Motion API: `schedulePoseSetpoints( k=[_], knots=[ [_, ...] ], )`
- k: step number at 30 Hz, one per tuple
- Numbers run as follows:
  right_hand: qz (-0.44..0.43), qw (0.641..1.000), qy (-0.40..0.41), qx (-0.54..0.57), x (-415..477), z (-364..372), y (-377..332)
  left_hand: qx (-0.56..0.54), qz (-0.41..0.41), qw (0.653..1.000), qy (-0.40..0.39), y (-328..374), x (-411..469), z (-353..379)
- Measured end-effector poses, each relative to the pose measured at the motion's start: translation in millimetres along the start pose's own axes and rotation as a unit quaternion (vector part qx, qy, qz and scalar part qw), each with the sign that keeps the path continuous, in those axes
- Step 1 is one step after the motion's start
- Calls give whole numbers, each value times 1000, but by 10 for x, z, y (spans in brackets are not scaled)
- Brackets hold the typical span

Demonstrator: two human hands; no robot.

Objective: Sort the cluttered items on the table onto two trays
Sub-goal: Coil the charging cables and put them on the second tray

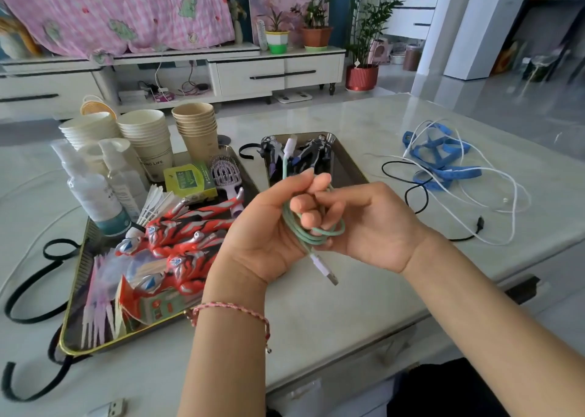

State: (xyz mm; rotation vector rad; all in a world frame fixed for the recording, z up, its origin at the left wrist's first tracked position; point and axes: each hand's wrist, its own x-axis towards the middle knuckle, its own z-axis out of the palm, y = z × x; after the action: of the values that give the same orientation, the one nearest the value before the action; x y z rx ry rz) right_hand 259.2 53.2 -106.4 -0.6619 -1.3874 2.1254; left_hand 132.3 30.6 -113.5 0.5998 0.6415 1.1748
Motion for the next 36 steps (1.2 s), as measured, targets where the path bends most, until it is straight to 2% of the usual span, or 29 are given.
schedulePoseSetpoints(
  k=[2, 4, 7, 8, 10, 12, 14, 16, 18, 20, 22, 25, 27, 30, 33, 36],
  knots=[
    [9, 996, 86, -36, 45, 144, 56, 15, 51, 991, 120, -73, 38, 38],
    [5, 972, 196, -133, 126, 223, 158, 48, 81, 971, 218, -172, 94, 49],
    [-63, 912, 324, -243, 219, 206, 220, 238, 179, 893, 337, -286, 133, 41],
    [-104, 891, 355, -263, 232, 172, 218, 279, 203, 875, 340, -291, 140, 42],
    [-156, 874, 368, -278, 211, 137, 167, 262, 214, 897, 286, -274, 111, 81],
    [-175, 899, 312, -254, 171, 140, 101, 229, 197, 925, 229, -246, 90, 105],
    [-162, 929, 237, -234, 114, 106, 48, 232, 186, 933, 201, -235, 54, 143],
    [-131, 949, 189, -217, 60, 44, -13, 282, 188, 919, 200, -244, 25, 169],
    [-111, 968, 154, -164, 7, 7, -86, 370, 203, 886, 192, -259, 22, 159],
    [-124, 967, 160, -156, -40, -16, -145, 444, 195, 857, 171, -270, 11, 158],
    [-159, 952, 184, -185, -57, -41, -157, 471, 177, 851, 150, -293, -1, 164],
    [-183, 940, 205, -203, -63, -38, -122, 424, 146, 878, 165, -322, -6, 184],
    [-168, 944, 218, -183, -66, -8, -98, 310, 107, 930, 168, -319, -13, 190],
    [-133, 942, 267, -153, -89, 31, -91, 116, 58, 989, 72, -244, -80, 227],
    [-120, 943, 287, -119, -107, 17, -98, -16, 25, 999, -20, -148, -139, 255],
    [-129, 951, 255, -119, -119, -28, -120, -34, 38, 999, 9, -165, -92, 215]
  ],
)
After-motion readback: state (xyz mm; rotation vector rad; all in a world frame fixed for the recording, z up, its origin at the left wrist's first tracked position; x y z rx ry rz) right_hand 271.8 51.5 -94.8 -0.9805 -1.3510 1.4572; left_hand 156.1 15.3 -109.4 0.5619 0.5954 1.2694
